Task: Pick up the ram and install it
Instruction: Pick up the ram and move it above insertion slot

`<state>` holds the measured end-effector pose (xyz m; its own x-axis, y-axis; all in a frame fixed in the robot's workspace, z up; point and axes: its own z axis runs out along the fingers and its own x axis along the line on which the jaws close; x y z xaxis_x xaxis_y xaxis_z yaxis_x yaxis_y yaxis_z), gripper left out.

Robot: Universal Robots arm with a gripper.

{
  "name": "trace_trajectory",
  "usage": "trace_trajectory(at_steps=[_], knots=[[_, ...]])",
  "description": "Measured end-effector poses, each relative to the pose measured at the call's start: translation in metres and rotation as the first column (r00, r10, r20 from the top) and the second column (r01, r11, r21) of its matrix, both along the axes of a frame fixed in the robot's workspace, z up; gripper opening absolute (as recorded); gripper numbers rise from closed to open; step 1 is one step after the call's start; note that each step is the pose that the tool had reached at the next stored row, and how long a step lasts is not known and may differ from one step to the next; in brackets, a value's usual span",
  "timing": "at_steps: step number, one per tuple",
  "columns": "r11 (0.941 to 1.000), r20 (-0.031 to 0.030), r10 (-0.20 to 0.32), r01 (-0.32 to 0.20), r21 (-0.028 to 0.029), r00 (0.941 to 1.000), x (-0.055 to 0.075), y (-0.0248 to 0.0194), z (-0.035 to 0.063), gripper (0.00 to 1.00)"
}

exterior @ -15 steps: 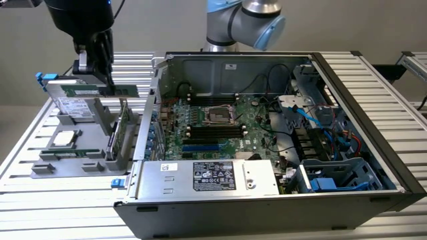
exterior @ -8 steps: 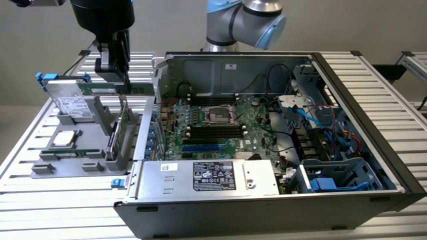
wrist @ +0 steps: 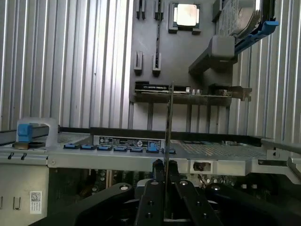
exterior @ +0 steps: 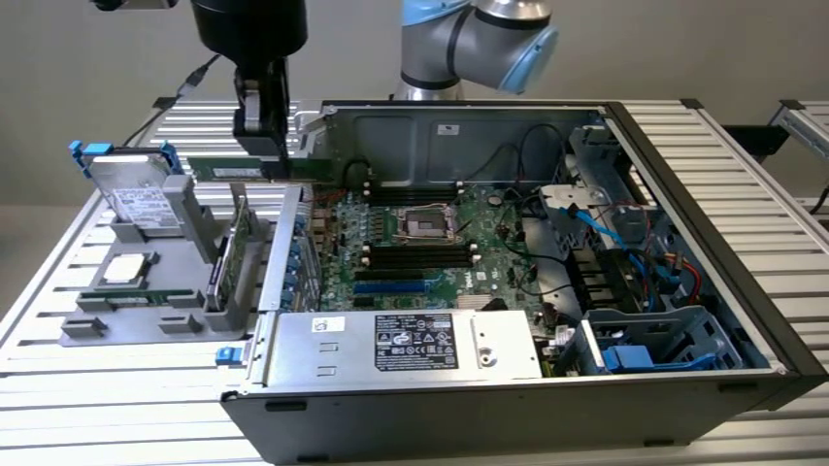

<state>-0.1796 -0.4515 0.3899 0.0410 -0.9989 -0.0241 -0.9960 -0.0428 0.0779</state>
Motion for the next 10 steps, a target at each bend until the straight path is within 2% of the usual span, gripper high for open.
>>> trace_trajectory(at_steps=[10], knots=[[1.0000,-0.0013,0.000,0.000,0.0040,1.0000,0.042,0.0025,0.0021,0.14]])
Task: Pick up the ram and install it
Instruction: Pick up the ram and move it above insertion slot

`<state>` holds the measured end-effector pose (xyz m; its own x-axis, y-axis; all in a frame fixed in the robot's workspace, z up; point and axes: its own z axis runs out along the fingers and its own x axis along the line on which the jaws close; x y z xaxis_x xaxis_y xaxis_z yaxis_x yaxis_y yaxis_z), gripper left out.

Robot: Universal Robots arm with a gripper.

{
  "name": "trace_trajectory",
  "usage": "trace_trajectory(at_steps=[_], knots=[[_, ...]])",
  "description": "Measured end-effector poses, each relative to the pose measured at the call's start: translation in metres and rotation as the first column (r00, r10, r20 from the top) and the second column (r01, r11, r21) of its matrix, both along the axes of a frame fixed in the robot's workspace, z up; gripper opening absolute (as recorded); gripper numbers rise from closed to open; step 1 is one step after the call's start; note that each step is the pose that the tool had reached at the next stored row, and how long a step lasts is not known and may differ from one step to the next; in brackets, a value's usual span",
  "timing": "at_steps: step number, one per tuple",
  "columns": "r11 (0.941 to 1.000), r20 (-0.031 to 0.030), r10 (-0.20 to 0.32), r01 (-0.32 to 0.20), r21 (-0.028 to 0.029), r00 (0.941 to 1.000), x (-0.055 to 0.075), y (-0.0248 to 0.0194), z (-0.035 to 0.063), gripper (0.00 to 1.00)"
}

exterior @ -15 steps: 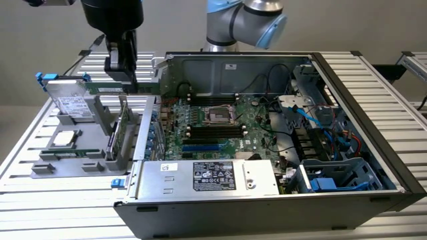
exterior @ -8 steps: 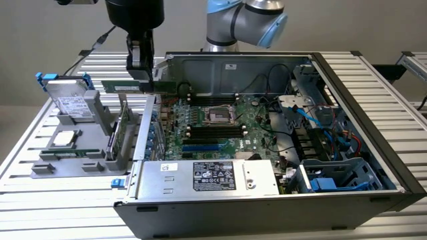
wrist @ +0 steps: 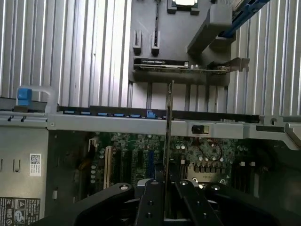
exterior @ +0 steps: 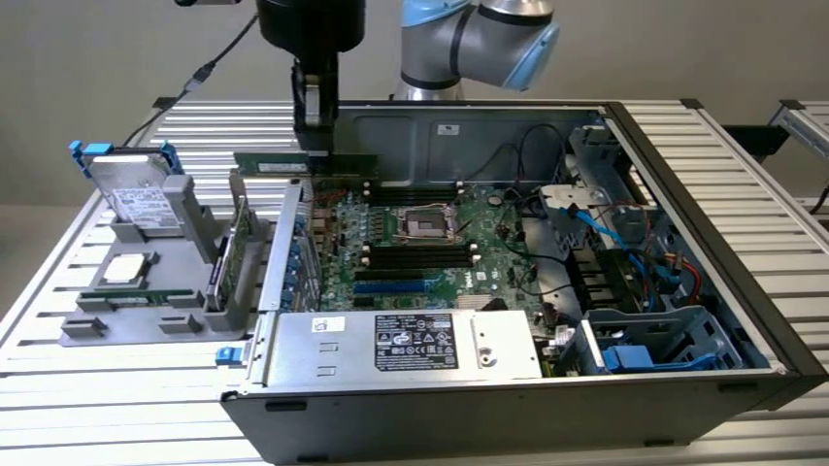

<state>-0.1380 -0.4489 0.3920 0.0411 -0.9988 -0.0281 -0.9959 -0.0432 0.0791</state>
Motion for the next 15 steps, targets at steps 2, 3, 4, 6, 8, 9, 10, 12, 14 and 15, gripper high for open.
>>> trace_trajectory(at_steps=[2,3,4,6,8,9,10,12,14,15], knots=[[1.0000,-0.0003,0.000,0.000,0.0009,1.0000,0.009,0.0005,0.0005,0.14],[1.0000,-0.0004,0.000,0.000,0.0012,1.0000,0.013,0.0008,0.0007,0.14],[1.0000,-0.0005,0.000,0.000,0.0016,1.0000,0.017,0.0011,0.0009,0.14],[1.0000,-0.0008,0.000,0.000,0.0023,1.0000,0.025,0.0016,0.0013,0.14],[1.0000,-0.0011,0.000,0.000,0.0030,1.0000,0.034,0.0021,0.0017,0.14],[1.0000,-0.0012,0.000,0.000,0.0033,1.0000,0.038,0.0023,0.0019,0.14],[1.0000,-0.0013,0.000,0.000,0.0036,1.0000,0.042,0.0025,0.0021,0.14],[1.0000,-0.0016,0.000,0.000,0.0041,1.0000,0.051,0.0030,0.0024,0.14],[1.0000,-0.0017,0.000,0.000,0.0042,1.0000,0.060,0.0034,0.0024,0.14],[1.0000,-0.0019,0.000,0.000,0.0043,1.0000,0.072,0.0045,0.0023,0.14]])
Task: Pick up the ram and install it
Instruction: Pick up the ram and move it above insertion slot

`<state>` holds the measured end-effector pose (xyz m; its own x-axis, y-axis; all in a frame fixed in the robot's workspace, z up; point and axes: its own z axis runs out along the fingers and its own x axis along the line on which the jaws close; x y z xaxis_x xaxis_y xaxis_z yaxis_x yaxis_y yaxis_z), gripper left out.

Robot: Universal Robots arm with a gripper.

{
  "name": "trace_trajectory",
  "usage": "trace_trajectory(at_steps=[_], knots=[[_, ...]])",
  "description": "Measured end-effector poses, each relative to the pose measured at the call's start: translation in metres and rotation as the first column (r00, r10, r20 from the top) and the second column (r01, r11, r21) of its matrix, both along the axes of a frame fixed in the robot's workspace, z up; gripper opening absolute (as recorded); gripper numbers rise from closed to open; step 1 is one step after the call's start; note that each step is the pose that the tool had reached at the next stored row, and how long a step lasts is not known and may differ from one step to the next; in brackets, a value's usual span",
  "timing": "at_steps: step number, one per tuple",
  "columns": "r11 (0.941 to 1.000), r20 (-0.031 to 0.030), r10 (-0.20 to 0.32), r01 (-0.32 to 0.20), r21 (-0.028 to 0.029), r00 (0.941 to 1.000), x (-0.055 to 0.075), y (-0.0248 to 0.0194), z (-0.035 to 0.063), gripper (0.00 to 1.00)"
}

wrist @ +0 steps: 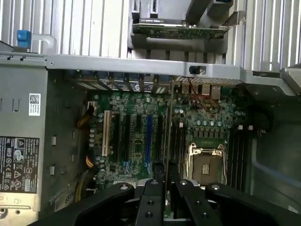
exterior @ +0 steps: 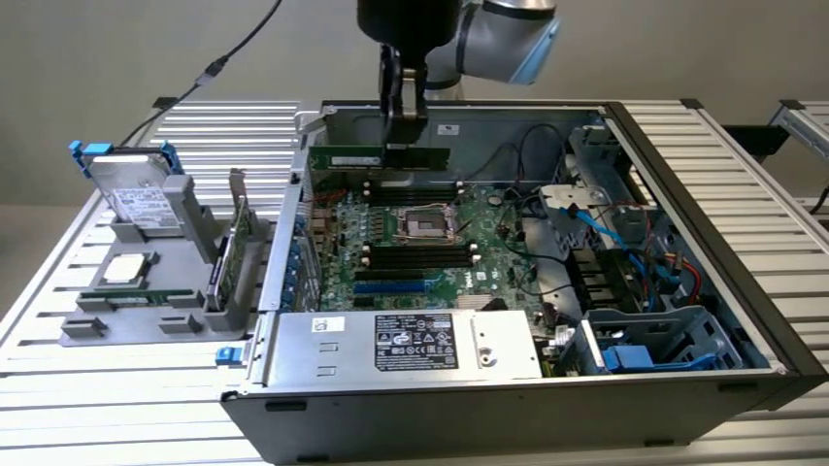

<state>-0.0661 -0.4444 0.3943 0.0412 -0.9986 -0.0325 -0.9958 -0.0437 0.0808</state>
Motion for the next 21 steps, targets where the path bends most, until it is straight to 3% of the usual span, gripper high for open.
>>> trace_trajectory(at_steps=[1,2,3,21], knots=[[1.0000,-0.0001,0.000,0.000,0.0001,1.0000,0.013,0.0042,-0.0030,0.14],[1.0000,0.0000,0.000,0.000,0.0000,1.0000,0.024,0.0112,-0.0076,0.14],[1.0000,0.0000,0.000,0.000,0.0001,1.0000,0.037,0.0222,-0.0152,0.14],[1.0000,0.0000,0.001,-0.001,-0.0001,1.0000,0.038,0.0320,-0.0482,0.14]])
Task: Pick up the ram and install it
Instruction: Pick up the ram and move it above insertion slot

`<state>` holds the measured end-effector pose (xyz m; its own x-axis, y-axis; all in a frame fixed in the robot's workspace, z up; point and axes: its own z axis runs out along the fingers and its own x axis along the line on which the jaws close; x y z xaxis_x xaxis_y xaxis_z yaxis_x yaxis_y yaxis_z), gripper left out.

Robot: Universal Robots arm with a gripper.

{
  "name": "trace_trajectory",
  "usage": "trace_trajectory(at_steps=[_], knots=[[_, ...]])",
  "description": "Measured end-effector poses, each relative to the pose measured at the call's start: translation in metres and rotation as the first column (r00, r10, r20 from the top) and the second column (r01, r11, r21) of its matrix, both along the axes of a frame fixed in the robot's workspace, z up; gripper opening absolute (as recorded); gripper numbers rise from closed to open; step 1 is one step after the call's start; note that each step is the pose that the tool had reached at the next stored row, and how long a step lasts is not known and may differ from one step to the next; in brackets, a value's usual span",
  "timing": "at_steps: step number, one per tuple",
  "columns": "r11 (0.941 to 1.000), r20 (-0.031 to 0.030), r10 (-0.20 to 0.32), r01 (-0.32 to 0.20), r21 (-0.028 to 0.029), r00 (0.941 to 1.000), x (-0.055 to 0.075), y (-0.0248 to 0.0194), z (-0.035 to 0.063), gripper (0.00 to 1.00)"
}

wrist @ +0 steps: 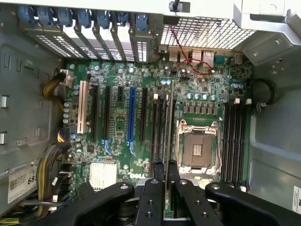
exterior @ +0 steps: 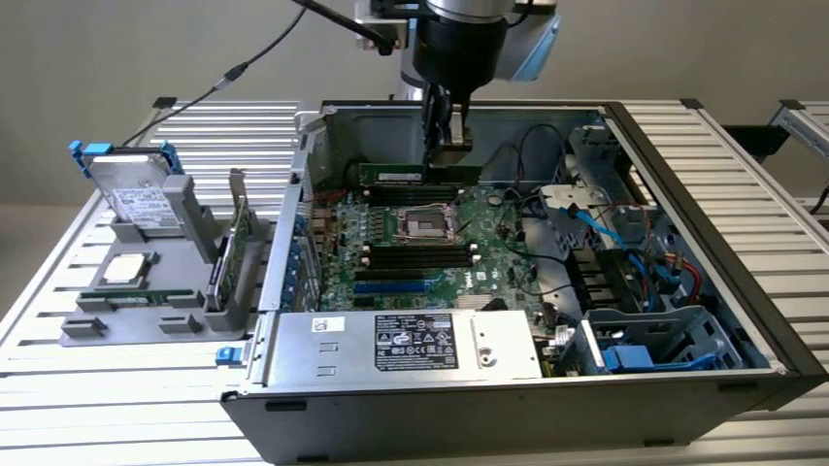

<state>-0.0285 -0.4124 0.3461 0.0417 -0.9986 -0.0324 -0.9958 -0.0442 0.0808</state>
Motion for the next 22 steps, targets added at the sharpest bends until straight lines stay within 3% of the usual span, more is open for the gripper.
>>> trace_trajectory(at_steps=[12,22], knots=[[1.0000,0.0009,0.007,-0.007,0.0002,1.0000,0.001,0.0129,-0.0217,0.14],[0.9999,0.0043,0.015,-0.015,0.0001,0.9999,0.005,0.0133,-0.0388,0.14]])
